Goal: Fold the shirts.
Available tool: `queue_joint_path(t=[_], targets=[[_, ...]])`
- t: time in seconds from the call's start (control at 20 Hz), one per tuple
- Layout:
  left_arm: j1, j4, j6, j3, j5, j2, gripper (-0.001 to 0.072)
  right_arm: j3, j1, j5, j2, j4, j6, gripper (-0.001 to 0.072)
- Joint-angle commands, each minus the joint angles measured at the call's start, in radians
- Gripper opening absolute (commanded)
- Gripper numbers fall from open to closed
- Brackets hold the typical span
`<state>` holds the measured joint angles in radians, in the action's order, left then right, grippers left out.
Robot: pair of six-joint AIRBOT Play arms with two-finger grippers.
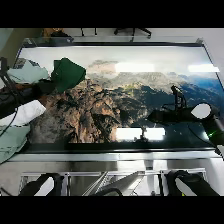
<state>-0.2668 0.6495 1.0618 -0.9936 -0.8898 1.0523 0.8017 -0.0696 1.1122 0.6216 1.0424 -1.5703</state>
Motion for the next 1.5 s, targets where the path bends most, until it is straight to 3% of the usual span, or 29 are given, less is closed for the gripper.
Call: queue_joint_path(t=[0.0, 0.35, 0.7, 0.75, 0.85, 0.9, 0.95, 1.0, 1.25, 1.45], targets=[[-0.159, 0.063, -0.046, -0.087, 0.023, 0.232, 0.0697, 0.000, -0.001, -0.058, 0.041, 0.000, -0.001, 0.0469], [-0.042, 0.055, -0.076, -0.351, 0.063, 0.711, 0.0697, 0.000, -0.001, -0.093, 0.123, 0.000, 0.000, 0.0468], [0.069, 0.066, -0.073, -0.647, 0.041, 0.981, 0.0695, 0.000, -0.002, -0.094, 0.154, -0.032, 0.000, 0.0467], [0.069, 0.066, -0.068, -0.686, 0.016, 0.999, 0.0599, 0.000, -0.002, -0.094, 0.154, -0.034, 0.000, 0.0466], [0.068, 0.066, -0.058, -0.752, -0.056, 1.004, 0.0017, 0.000, -0.002, -0.093, 0.154, -0.034, 0.000, 0.0465], [0.069, 0.063, -0.041, -0.790, -0.103, 1.004, 0.0014, 0.000, -0.002, -0.093, 0.154, -0.034, 0.004, 0.0412], [0.069, 0.058, -0.008, -0.833, -0.167, 1.004, 0.0014, 0.000, -0.002, -0.090, 0.154, -0.034, 0.004, 0.0212], [0.073, 0.036, 0.018, -0.881, -0.243, 1.004, 0.0013, 0.000, -0.003, -0.088, 0.154, -0.034, 0.004, 0.0081], [0.164, -0.256, 0.085, -1.044, -0.587, 0.943, 0.0012, 0.000, -0.003, -0.056, 0.137, -0.034, 0.025, 0.0092], [0.340, -0.304, 0.145, -1.044, -0.636, 0.729, 0.0012, 0.000, 0.004, 0.035, 0.039, -0.031, 0.033, 0.0091]])
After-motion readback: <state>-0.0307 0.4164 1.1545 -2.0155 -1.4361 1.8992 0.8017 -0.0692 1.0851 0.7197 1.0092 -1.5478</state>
